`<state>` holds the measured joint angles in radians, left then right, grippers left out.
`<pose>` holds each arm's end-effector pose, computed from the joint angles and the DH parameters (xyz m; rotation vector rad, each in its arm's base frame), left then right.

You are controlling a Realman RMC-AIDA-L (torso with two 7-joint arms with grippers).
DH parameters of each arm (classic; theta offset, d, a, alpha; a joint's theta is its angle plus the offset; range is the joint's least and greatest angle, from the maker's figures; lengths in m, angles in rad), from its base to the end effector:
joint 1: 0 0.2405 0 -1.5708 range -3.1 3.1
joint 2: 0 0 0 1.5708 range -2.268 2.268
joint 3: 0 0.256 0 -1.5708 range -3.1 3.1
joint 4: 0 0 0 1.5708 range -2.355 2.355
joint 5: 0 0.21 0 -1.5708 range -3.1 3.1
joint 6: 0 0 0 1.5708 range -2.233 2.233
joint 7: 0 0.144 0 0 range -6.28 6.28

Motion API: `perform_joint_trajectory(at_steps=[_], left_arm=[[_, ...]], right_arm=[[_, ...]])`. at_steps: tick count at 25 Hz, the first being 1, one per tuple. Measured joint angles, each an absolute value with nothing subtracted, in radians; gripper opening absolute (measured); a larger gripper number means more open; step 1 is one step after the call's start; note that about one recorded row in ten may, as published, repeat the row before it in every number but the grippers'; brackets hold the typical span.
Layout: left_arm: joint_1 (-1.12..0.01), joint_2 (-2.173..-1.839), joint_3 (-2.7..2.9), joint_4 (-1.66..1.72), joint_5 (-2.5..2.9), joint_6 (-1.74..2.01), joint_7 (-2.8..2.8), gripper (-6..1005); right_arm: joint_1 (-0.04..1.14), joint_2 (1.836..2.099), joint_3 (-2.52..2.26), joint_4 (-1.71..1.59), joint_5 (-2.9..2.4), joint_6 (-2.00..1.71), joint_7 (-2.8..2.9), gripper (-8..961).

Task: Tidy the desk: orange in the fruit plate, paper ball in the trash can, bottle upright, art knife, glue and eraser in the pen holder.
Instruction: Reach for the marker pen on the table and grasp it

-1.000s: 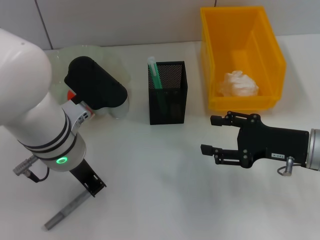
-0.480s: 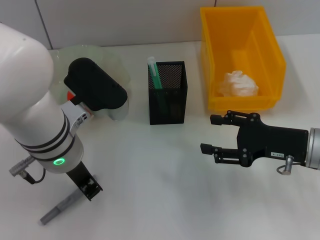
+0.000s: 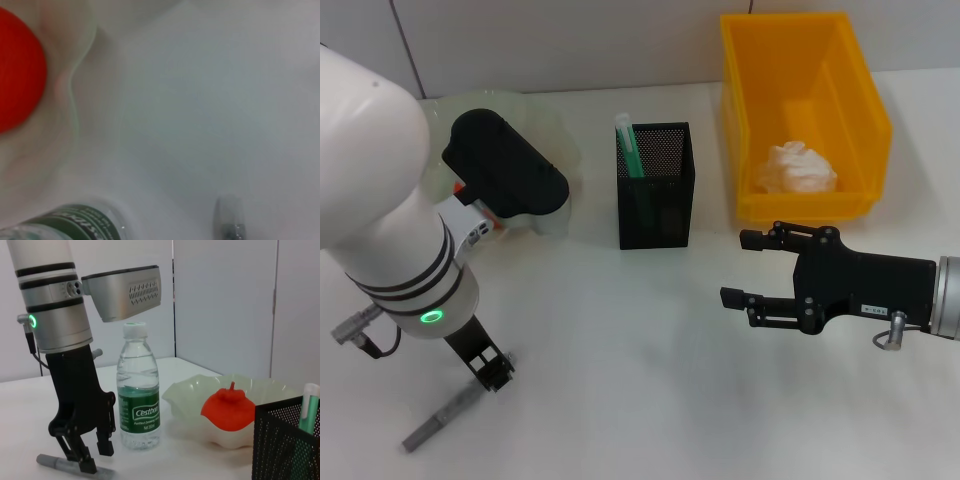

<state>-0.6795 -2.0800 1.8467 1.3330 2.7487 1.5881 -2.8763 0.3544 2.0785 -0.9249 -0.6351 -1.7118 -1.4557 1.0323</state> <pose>-0.1636 0.3236 -0.0580 -2.4955 -0.7454 0.9633 0.2876 0.2980 -0.0151 -2.6248 0.3279 0.6940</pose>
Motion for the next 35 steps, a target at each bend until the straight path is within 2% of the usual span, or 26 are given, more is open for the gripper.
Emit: perform_joint_trajectory(at_steps=[5, 35], left_arm=[[-0.68, -2.08, 1.848, 1.327, 2.752, 1.586, -2.875, 390], [-0.693, -2.08, 1.849, 1.278, 2.741, 1.583, -2.868, 378]], right_arm=[[0.355, 2.078, -0.925, -0.635, -1.712, -1.456, 1.032, 764], [0.373, 2.078, -0.925, -0.635, -1.714, -1.44, 1.032, 764]])
